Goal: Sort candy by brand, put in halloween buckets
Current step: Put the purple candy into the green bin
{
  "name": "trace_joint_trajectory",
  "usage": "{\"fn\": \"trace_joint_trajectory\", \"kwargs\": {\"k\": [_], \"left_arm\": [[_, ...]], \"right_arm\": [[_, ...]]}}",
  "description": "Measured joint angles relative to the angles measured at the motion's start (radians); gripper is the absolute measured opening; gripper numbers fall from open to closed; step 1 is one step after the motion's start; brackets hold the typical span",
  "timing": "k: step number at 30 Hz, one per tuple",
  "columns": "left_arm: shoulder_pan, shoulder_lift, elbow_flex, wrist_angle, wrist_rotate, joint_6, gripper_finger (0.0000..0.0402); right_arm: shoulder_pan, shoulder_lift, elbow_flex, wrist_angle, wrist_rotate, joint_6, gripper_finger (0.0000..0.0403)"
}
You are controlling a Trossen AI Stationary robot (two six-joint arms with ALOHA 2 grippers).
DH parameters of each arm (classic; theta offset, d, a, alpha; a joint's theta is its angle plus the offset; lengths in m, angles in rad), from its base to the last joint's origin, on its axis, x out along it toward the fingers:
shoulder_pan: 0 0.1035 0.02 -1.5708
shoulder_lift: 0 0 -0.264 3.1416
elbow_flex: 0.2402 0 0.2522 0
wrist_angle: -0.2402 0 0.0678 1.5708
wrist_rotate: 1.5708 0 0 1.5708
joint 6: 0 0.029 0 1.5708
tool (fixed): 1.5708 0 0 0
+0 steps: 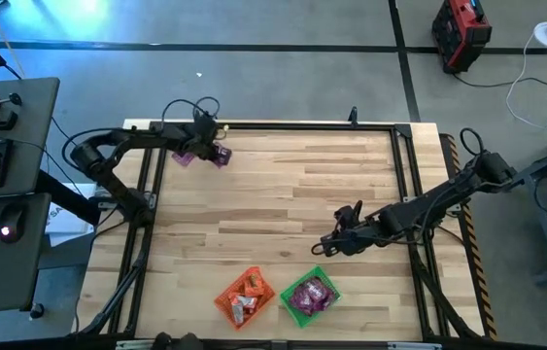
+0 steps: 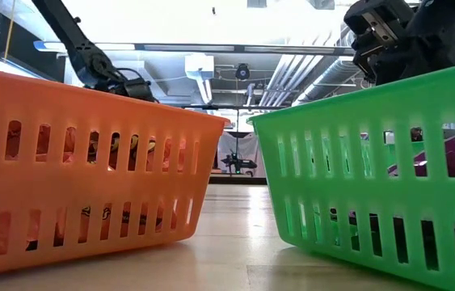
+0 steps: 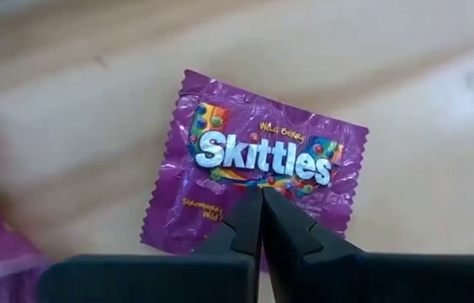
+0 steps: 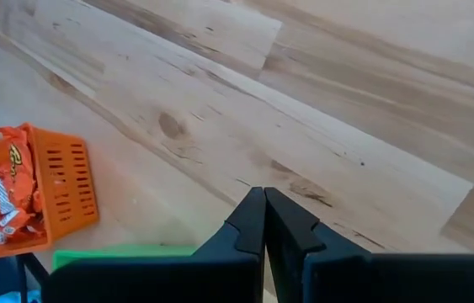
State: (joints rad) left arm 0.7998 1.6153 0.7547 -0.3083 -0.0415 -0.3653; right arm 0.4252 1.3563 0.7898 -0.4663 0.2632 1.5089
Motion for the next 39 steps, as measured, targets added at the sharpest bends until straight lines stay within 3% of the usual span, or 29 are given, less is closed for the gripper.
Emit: {"fn": "trace_joint_trajectory", "kwargs": {"k": [10, 21, 25, 28, 33, 39], "left_arm": [[-0.317, -0.031, -0.003, -0.197, 0.013, -0.147, 0.0000], [-0.826, -0.112, -0.009, -0.224, 0.019, -0.545, 0.0000], [-0.944, -0.131, -0.009, -0.206, 0.014, -0.663, 0.0000], [-0.958, -0.180, 0.005, -0.194, -0.003, -0.652, 0.0000], [-0.877, -0.282, 0.040, -0.188, -0.038, -0.473, 0.0003], [-0.675, -0.288, 0.040, -0.223, 0.167, -0.314, 0.0045]], "right_arm": [[0.001, 0.000, 0.000, 0.026, 0.049, -0.052, 0.0000], [0.000, 0.000, 0.000, 0.025, 0.049, -0.123, 0.0000], [0.000, 0.000, 0.000, 0.024, 0.049, -0.142, 0.0000], [0.000, 0.000, 0.000, 0.024, 0.048, -0.160, 0.0000], [0.000, 0.000, 0.000, 0.025, 0.044, -0.183, 0.0000], [0.000, 0.000, 0.000, 0.026, 0.014, -0.183, 0.0000]]}}
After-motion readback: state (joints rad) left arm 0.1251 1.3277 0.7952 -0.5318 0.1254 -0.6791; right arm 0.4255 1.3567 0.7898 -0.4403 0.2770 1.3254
